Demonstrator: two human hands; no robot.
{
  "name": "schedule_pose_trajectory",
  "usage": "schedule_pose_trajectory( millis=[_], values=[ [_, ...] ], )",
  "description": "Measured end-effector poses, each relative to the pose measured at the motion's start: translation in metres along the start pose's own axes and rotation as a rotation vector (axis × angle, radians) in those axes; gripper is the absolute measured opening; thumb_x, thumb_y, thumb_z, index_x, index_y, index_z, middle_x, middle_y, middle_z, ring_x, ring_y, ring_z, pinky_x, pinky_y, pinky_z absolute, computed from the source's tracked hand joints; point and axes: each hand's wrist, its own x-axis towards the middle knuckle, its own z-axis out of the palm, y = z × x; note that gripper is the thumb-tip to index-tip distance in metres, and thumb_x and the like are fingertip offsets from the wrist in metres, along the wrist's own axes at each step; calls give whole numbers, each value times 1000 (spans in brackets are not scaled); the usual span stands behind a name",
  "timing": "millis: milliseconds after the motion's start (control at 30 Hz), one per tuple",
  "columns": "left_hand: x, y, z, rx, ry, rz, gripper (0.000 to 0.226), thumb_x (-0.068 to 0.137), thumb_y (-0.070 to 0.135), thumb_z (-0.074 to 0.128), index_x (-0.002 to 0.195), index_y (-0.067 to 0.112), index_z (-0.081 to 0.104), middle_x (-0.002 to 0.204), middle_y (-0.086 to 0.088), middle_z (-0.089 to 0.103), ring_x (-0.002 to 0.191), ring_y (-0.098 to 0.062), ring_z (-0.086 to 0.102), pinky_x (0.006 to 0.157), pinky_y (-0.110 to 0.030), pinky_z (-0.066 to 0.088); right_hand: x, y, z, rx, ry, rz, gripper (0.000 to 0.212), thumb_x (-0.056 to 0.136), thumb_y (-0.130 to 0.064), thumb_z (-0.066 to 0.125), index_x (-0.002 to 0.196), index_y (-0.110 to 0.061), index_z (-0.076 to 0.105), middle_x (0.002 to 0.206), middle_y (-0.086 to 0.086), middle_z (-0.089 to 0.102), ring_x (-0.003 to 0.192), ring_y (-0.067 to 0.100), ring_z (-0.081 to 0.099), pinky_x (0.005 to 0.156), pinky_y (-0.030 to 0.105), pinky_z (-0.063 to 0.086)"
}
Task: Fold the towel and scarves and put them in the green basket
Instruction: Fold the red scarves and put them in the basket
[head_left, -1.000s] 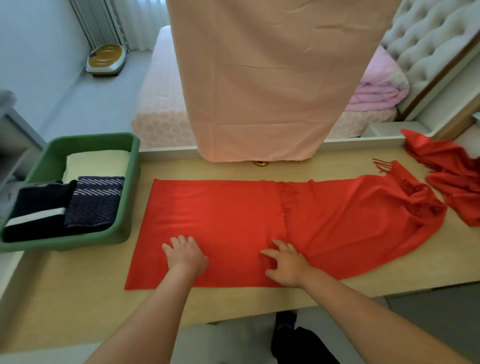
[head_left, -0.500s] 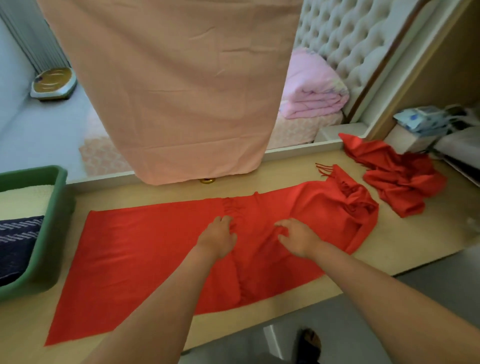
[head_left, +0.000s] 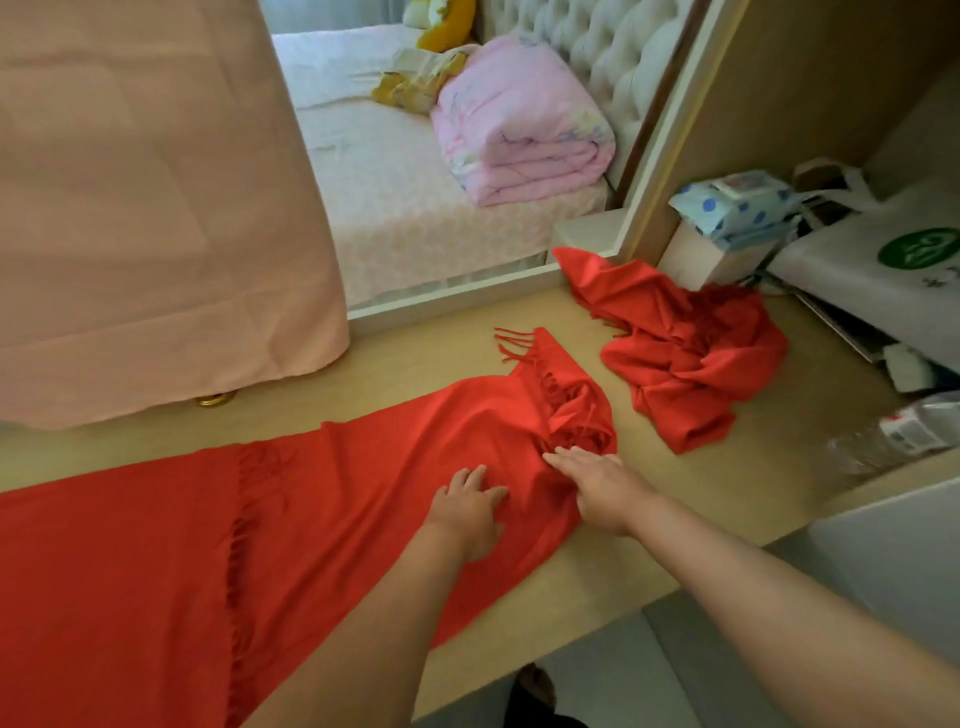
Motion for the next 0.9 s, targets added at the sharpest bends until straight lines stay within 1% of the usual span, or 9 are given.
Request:
schedule_pose_trajectory(
  millis=[67, 167, 300, 400, 467, 533, 633, 833, 900],
  values=[
    [8, 18, 5, 31, -62, 30, 65, 93, 39, 54, 152, 39, 26, 165, -5, -5, 151, -30, -3, 119, -50, 15, 2, 17, 2, -67, -61, 61, 70, 95, -24, 43, 157, -34, 14, 163, 0, 22, 143, 23, 36, 115, 40, 31],
    [17, 36, 4, 19, -74, 110, 60, 93, 37, 55, 148, 42, 34, 165, -2, -3, 151, -27, -3, 119, -48, 11, -2, 40, 2, -252, 19, 230, 51, 100, -41, 39, 149, -27, 35, 144, 6, 46, 124, 28, 54, 104, 41, 38],
    [27, 35, -6, -66, 114, 77, 53, 94, 28, 50, 145, 35, 41, 161, -1, 22, 147, -24, 15, 113, -39, 26, -1, 45, -1, -302, 170, 358, 31, 92, -28, 48, 121, -22, 58, 124, 6, 57, 113, 26, 57, 97, 39, 41],
    [30, 22, -14, 32, 258, -72, 55, 92, 31, 49, 146, 33, 37, 159, -3, 23, 146, -26, 17, 113, -43, 25, 10, 27, 1, -247, 399, 231, 20, 73, -18, 68, 93, -19, 63, 94, 9, 59, 87, 31, 61, 74, 41, 49],
    [33, 10, -18, 27, 170, -163, 64, 93, 37, 51, 151, 34, 26, 163, -5, 11, 149, -29, 8, 117, -52, 18, 18, 11, 5, -185, 412, 67, 25, 72, -19, 67, 97, -19, 63, 98, 10, 57, 90, 33, 61, 75, 43, 49],
    [34, -3, -22, 11, 31, -179, 68, 93, 42, 53, 153, 34, 21, 164, -3, 4, 150, -30, 4, 117, -53, 18, 24, -3, 11, -122, 287, -17, 42, 83, -22, 56, 125, -22, 58, 128, 9, 53, 117, 31, 54, 95, 44, 43],
    [39, -14, -29, 51, 81, -123, 54, 94, 40, 51, 145, 30, 38, 156, -5, 27, 141, -29, 26, 110, -45, 31, 24, -5, 17, -94, 152, 64, 52, 94, -25, 46, 145, -26, 41, 150, 3, 38, 136, 25, 38, 109, 43, 33],
    [68, 9, -61, -29, 257, 36, 39, 97, 30, 46, 135, 24, 50, 128, -5, 51, 118, -30, 52, 94, -40, 43, 16, 31, -7, 114, 544, 186, 20, 81, -17, 61, 100, -23, 60, 99, 2, 56, 95, 30, 60, 78, 41, 50],
    [80, 28, -71, -84, 278, 87, 38, 96, 27, 46, 134, 24, 51, 126, -5, 52, 114, -31, 55, 92, -41, 45, 14, 44, -19, 166, 584, 265, 22, 78, -15, 65, 99, -22, 61, 99, 3, 56, 94, 30, 61, 75, 41, 51]
  ],
)
